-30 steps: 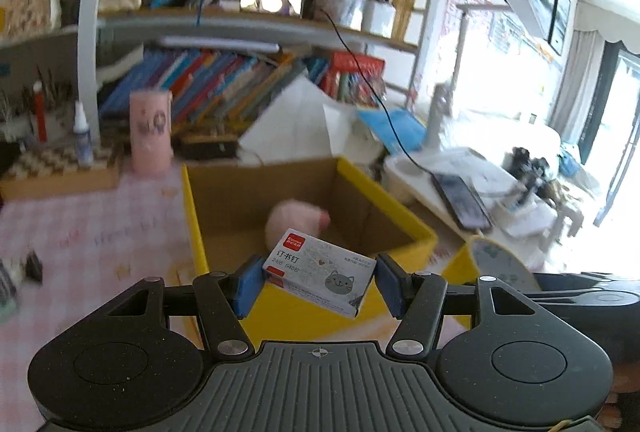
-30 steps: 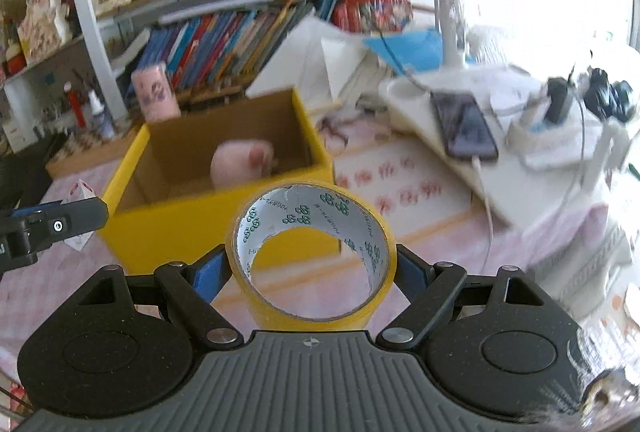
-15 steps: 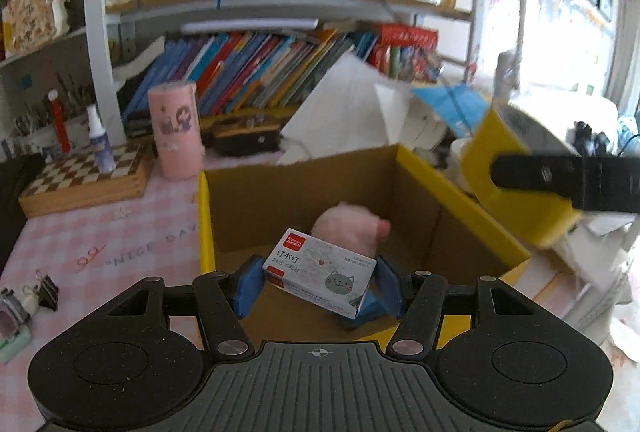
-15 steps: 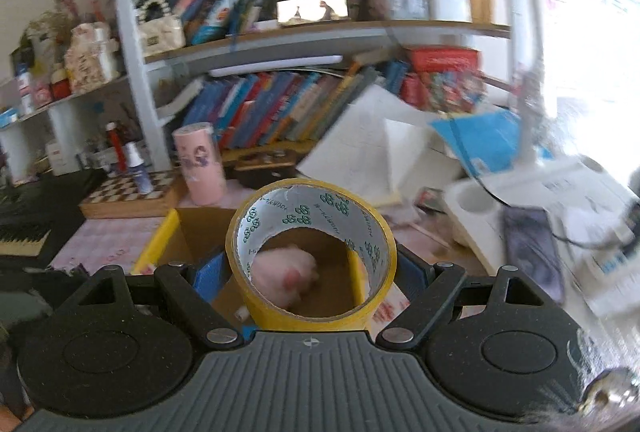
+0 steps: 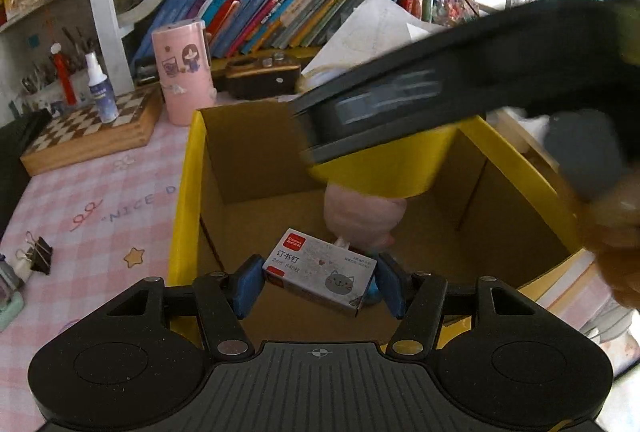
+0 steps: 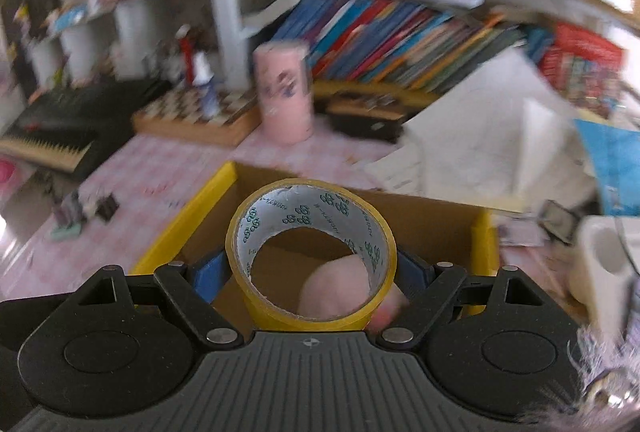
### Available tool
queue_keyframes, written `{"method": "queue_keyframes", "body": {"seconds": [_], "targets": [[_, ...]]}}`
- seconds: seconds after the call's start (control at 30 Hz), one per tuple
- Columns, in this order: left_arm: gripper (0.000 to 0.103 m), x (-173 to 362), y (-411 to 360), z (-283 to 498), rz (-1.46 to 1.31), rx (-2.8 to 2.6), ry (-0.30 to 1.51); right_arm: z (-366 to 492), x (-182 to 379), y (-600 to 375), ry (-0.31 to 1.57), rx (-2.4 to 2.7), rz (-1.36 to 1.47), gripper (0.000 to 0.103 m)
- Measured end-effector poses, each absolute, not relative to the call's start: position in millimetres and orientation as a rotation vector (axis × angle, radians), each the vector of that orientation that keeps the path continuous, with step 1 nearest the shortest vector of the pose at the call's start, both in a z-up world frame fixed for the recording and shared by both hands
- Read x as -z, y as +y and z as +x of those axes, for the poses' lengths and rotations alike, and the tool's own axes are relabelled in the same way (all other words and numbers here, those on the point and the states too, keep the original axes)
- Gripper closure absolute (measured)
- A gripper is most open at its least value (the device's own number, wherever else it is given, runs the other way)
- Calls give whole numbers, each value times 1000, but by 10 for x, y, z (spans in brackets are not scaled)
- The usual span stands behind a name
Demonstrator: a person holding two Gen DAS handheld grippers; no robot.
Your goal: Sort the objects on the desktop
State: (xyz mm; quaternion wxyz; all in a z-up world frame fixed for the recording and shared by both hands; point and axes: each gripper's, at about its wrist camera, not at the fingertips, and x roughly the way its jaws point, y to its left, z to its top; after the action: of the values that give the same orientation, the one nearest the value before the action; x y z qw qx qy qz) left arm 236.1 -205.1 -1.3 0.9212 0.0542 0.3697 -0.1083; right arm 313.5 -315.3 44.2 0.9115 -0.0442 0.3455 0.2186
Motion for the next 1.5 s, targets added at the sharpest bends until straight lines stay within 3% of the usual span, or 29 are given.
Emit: {"method": "queue_keyframes", "body": {"seconds": [0.2, 0.43, 0.67, 0.77, 1.23, 1.5], "targets": [[41, 12, -2077, 2357, 116, 225, 751, 3494, -192, -2767, 830, -567, -247, 20], [40, 15, -2077, 2376, 117, 221, 756, 3580, -21, -2448, 838, -631, -425, 20], [40, 10, -2081, 2353, 133, 213, 746, 3627, 18, -2422, 828, -637, -421, 18], [40, -32, -2069, 2315, 145, 199, 718, 3602, -101, -2506, 786, -625, -363, 10], [29, -507, -1820, 1938, 74, 131, 526, 2976, -828, -3170, 513, -420, -62, 10], [27, -545, -1487, 1618, -16, 48, 502, 2242, -837, -3547, 408, -275, -31, 8]]}}
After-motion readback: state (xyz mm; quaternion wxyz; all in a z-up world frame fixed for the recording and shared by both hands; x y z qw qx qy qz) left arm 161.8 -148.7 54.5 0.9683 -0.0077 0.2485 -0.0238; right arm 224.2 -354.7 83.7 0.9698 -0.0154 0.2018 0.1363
